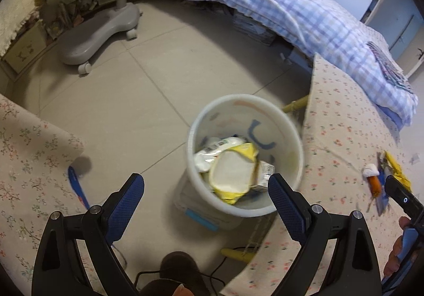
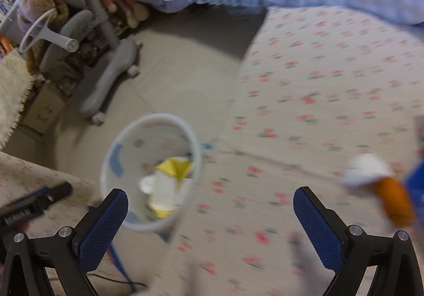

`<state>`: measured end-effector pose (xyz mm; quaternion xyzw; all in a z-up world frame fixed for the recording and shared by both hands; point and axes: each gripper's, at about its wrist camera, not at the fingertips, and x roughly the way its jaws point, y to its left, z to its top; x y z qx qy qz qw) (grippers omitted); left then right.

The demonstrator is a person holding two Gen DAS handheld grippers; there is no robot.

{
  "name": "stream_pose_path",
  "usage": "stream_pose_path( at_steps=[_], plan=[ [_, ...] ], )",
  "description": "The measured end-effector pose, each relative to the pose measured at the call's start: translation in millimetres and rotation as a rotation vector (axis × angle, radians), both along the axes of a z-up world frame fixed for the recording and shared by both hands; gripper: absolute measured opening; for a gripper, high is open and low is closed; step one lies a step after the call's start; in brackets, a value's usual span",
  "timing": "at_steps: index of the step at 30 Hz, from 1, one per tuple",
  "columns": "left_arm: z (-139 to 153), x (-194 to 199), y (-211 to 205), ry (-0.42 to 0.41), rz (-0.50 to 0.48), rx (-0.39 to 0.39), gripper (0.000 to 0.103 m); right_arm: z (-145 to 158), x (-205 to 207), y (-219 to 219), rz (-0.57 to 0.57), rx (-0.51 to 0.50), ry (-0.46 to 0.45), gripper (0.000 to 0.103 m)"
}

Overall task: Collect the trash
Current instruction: 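Drop the yellow cup into the wastebasket with the right tool, then grasp the white tissue ball with the left tool while the right tool grasps the yellow biscuit bag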

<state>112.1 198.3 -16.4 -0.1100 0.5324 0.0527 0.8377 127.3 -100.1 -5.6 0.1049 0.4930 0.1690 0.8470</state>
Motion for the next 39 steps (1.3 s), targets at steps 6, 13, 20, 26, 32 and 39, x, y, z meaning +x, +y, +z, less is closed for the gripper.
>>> stream_pose_path(
  at_steps=[6,13,20,26,32,39],
  plan=[
    [5.5,7.6,-47.0,-0.013,-0.082,-0.007,0.096,28.0,-17.5,-64.9,-0.090,-0.157,-0.095,0.102],
    [1.8,20.8,-102.8,0.003,-0.151,0.000,0.096,39.5,-23.2,-145.7,-0.212,-0.160,-0.110,0.102],
    [-2.0,33.6,-159.1,0.009,-0.214,-0.017,0.096,30.6,-21.2,-206.7,-0.294,-0.115,-0.047,0.102],
    [-11.0,45.7,-201.6,0.036,-0.274,-0.029,0.096,20.6,-15.2,-236.0,-0.333,-0.061,-0.004,0.102],
    [-19.5,56.7,-228.7,0.073,-0.304,-0.050,0.096,14.5,-1.7,-238.7,-0.342,-0.036,0.016,0.102],
    [-24.9,66.5,-239.3,0.093,-0.299,-0.062,0.096,-0.5,22.7,-212.8,-0.293,-0.060,0.033,0.100]
  ],
)
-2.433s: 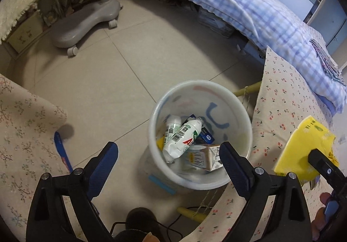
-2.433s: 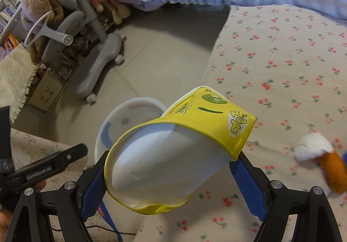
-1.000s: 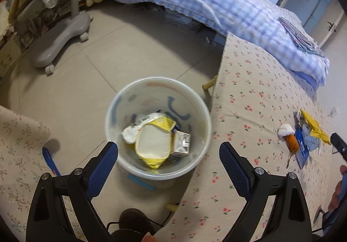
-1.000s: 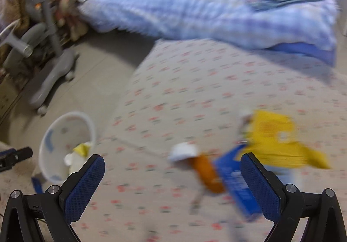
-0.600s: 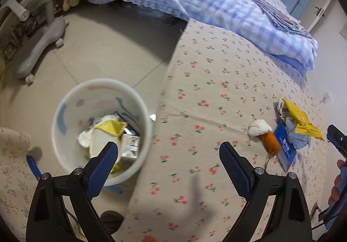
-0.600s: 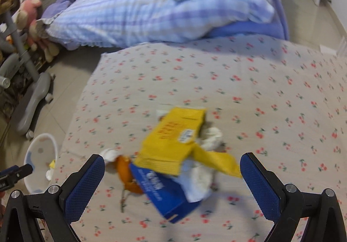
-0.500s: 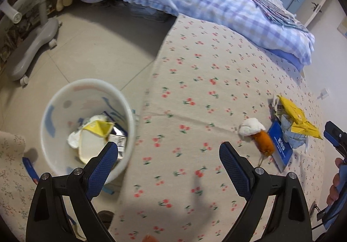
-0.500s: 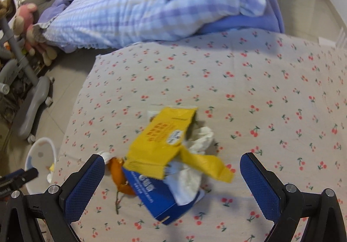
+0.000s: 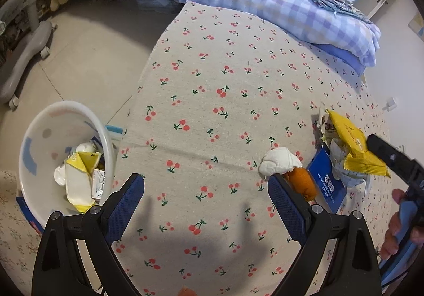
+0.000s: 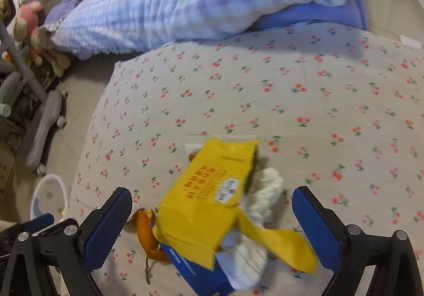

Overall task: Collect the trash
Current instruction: 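Grasp the white tissue ball with the left tool while the right tool grasps the yellow biscuit bag, then carry the tissue and yellow bag over the wastebasket and open both tools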

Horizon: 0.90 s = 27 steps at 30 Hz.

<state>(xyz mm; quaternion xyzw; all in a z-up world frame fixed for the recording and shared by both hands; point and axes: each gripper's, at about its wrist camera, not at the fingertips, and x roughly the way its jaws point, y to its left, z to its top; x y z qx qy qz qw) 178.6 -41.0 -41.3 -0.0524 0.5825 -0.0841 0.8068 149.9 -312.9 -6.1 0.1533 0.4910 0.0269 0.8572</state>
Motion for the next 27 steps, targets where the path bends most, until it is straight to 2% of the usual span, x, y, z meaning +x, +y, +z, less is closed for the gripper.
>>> stream_pose_path(
  at_steps=[2,4,5,11,14,19,22,23,25,27],
  plan=[
    [-2.1,1.9,-3.2,0.008,-0.002,-0.003,0.096,-8.2,5.0,6.4,0.013,-0.015,0.020,0.093],
    [-2.6,3.7,-7.9,0.007,-0.011,-0.003,0.096,-17.4,8.2,11.7,0.022,-0.040,0.044,0.074],
    [-2.2,4.6,-10.6,0.003,-0.017,-0.004,0.096,-20.1,8.9,12.6,0.023,-0.058,0.051,0.068],
    [-3.8,9.8,-28.4,0.001,-0.054,-0.070,0.093,-12.0,-0.2,-2.1,0.006,-0.054,0.016,0.063],
    [-6.7,12.4,-41.0,0.008,-0.080,-0.128,0.084,-1.9,-12.8,-18.0,-0.024,-0.029,0.000,0.063],
    [-18.1,15.3,-61.3,0.025,-0.100,-0.173,0.058,13.3,-34.7,-42.4,-0.071,-0.010,-0.020,0.063],
    [-25.4,16.2,-64.8,0.033,-0.083,-0.171,0.042,18.0,-45.7,-55.2,-0.094,0.003,-0.016,0.063],
    [-26.4,15.9,-64.2,0.028,-0.077,-0.170,0.040,19.2,-49.4,-59.0,-0.099,0.005,-0.015,0.063],
    [-30.0,15.6,-66.8,0.019,-0.078,-0.150,0.027,20.9,-55.9,-63.9,-0.098,0.012,-0.015,0.063],
    [-32.3,14.1,-67.3,0.012,-0.076,-0.137,0.024,20.3,-59.4,-65.6,-0.096,0.012,-0.009,0.063]
  ],
)
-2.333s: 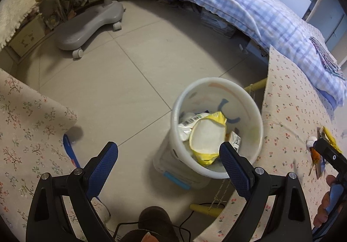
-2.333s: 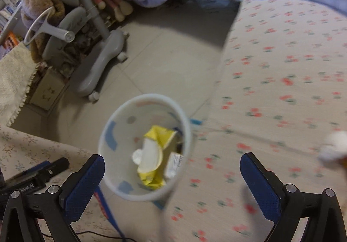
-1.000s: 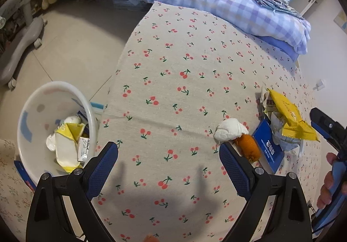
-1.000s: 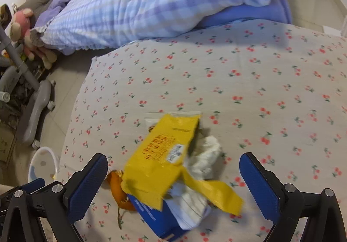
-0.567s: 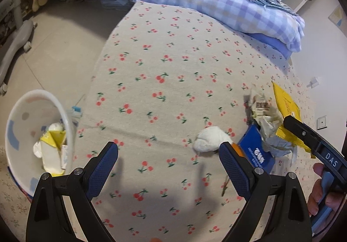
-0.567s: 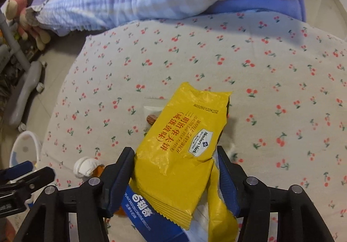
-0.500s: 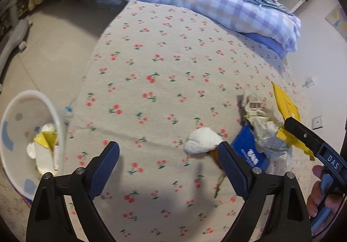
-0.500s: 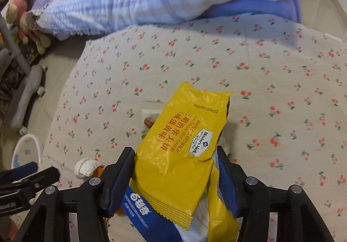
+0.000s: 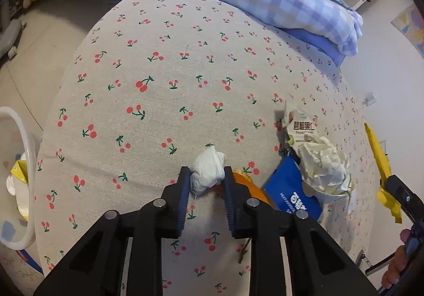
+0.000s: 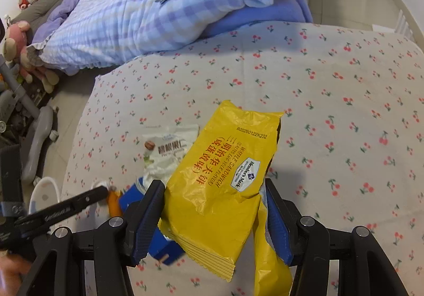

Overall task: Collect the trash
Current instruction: 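Carry the tissue and yellow bag over the wastebasket and open both tools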

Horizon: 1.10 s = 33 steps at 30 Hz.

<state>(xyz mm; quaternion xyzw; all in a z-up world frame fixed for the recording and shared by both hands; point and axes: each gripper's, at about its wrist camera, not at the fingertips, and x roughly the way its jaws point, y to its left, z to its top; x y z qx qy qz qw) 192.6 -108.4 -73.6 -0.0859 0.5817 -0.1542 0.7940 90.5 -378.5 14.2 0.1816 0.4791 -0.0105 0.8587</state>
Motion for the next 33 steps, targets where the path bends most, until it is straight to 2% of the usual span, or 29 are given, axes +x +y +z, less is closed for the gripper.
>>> stream_pose_path(
  at_steps=[4,17,21,33],
  plan=[
    [3.7,-2.2,4.5,-0.016,0.006,0.001,0.018,-1.9,-8.4,0.1,0.010,-0.009,0.018,0.063],
    [44.2,-36.1,30.1,-0.101,-0.018,0.013,0.018,16.9,-20.3,25.8,0.052,0.021,-0.021,0.063],
    [52.3,-44.0,50.5,-0.129,-0.004,0.050,0.018,18.9,-20.6,41.0,0.074,0.022,-0.025,0.063],
    [61.1,-56.5,137.2,-0.119,0.117,0.077,0.018,15.3,-6.8,106.9,0.176,0.018,-0.019,0.063]
  ],
)
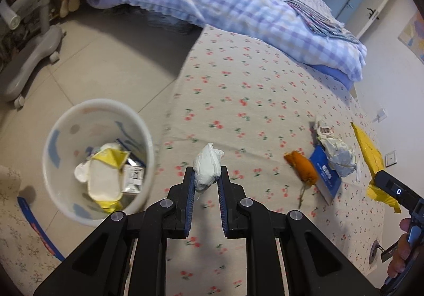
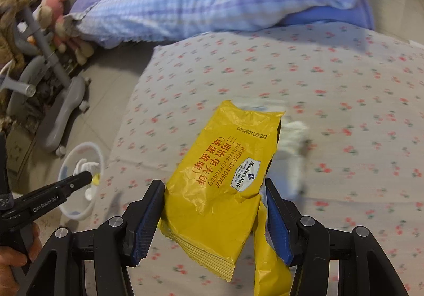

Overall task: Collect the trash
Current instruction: 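Carry the tissue and yellow bag over the wastebasket and open both tools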

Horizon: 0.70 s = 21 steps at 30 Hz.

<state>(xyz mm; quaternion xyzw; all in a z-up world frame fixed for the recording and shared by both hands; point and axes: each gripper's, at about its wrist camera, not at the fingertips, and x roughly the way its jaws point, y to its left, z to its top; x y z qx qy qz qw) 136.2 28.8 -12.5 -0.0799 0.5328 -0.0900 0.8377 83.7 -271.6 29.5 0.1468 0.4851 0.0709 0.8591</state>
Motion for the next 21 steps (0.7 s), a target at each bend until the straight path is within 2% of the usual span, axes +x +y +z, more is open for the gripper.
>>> stream_pose_path(
  at_steps=[8,14,21],
  plan=[
    [-11.8,-3.4,64.2,0.039,0.097,0.025,0.018,-13.3,19.5,73.1,0.114,-0.002,0.017,0.063],
    [-25.9,3.6,105.3,0.091,0.162,0.018,0.018,-24.3,30.9,107.7,0.161,0.015,0.032,0.063],
    [-29.5,10.4,126.1,0.090,0.171,0.001,0.019,-37.9,42.8,146.3,0.214,0.001,0.049,0.063]
  ],
)
